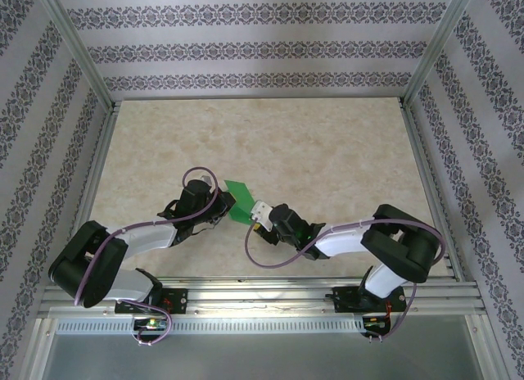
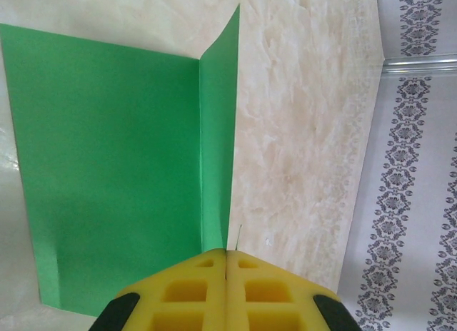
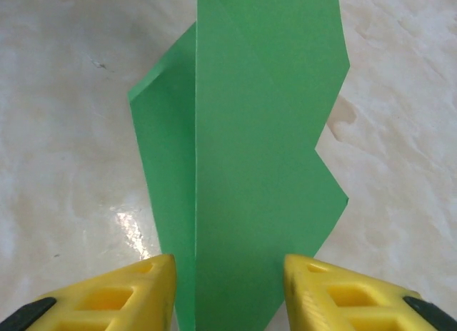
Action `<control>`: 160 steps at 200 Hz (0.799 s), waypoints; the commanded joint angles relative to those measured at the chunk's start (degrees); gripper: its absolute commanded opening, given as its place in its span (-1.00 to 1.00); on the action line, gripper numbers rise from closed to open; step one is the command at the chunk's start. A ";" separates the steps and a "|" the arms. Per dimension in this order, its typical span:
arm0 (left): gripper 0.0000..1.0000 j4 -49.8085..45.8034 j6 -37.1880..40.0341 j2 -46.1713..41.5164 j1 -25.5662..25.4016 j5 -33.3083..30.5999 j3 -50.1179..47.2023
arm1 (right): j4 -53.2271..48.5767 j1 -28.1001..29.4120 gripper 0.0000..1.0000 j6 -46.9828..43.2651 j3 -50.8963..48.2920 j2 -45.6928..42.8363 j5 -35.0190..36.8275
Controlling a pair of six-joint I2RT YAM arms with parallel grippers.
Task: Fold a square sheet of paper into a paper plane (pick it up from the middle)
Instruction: Fourth fold the wing at the center of the table.
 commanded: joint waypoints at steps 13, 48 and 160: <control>-1.00 -0.94 -1.25 -1.14 -0.61 -1.46 -0.70 | 2.75 0.72 -0.21 -2.21 3.21 3.33 0.96; -1.00 -0.84 -1.20 -0.68 -0.59 -1.38 -0.89 | 3.47 0.72 -0.32 -0.88 4.55 5.43 1.46; -1.00 -1.89 -1.49 -0.94 -0.57 -2.30 -0.54 | 3.82 0.68 -0.57 2.07 1.84 4.91 0.88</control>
